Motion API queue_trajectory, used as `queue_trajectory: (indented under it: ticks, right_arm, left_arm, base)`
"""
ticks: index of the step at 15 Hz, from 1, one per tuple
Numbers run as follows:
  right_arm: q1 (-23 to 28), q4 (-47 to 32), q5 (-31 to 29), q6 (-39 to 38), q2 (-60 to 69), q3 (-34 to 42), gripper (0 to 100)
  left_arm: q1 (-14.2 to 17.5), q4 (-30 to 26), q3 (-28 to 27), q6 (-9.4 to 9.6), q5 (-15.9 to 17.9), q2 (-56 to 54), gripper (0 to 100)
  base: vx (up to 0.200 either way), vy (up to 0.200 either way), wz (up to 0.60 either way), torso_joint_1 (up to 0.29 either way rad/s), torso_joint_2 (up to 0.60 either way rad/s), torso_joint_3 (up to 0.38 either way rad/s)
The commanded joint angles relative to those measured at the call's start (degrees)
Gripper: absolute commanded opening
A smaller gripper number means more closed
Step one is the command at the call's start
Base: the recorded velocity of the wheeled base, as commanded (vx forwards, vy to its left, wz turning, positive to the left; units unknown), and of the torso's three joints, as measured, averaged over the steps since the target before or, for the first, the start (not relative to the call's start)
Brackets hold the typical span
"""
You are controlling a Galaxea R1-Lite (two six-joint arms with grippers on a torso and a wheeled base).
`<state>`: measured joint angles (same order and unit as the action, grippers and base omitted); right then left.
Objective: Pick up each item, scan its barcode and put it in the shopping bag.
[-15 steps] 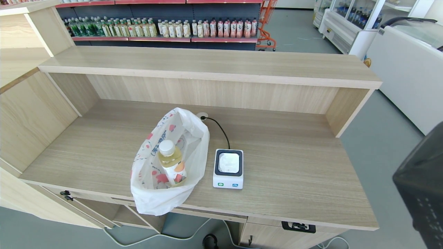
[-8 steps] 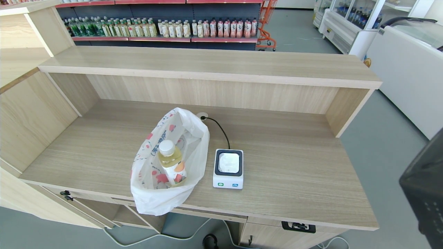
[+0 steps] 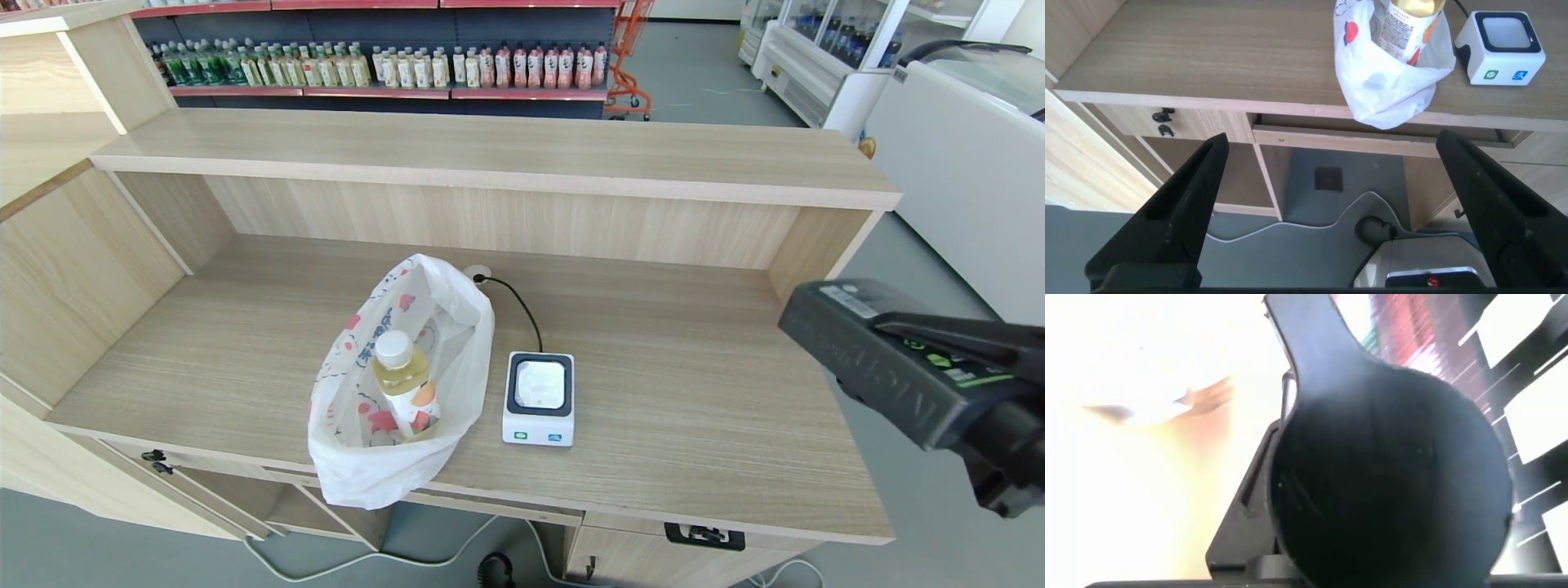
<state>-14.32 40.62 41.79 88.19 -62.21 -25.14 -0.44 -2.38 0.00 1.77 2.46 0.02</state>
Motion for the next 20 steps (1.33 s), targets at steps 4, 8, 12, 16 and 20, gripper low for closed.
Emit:
queue_trajectory:
  ticks: [4,8,12,16,20]
  right_arm:
    - [19.77,-18.65,1.28,-38.09,2.97,0.79,0]
    - [15.47,-18.73,-3.38,-75.27,1.21,-2.99,0]
    - [4.13,-17.42,-3.73,-114.64,-3.89,-14.24,0]
    - [3.34,-10.38,-3.64,-117.54,-12.76,-15.03,0]
    - [-0.53,-9.77,-3.91,-120.0,-15.22,-15.47,0]
  left_arm:
    - [0.0,0.0,0.0,-0.01,0.0,-0.02,100]
    - [0.0,0.0,0.0,-0.01,0.0,-0.02,100]
    - [0.0,0.0,0.0,-0.01,0.0,-0.02,100]
    - [0.0,0.0,0.0,-0.01,0.0,-0.02,100]
    - [0.0,0.0,0.0,-0.01,0.0,-0.02,100]
  base:
    - [0.0,0.0,0.0,0.0,0.0,0.0]
    - [0.0,0.0,0.0,0.0,0.0,0.0]
    - [0.0,0.0,0.0,0.0,0.0,0.0]
    - [0.0,0.0,0.0,0.0,0.0,0.0]
    - [0.0,0.0,0.0,0.0,0.0,0.0]
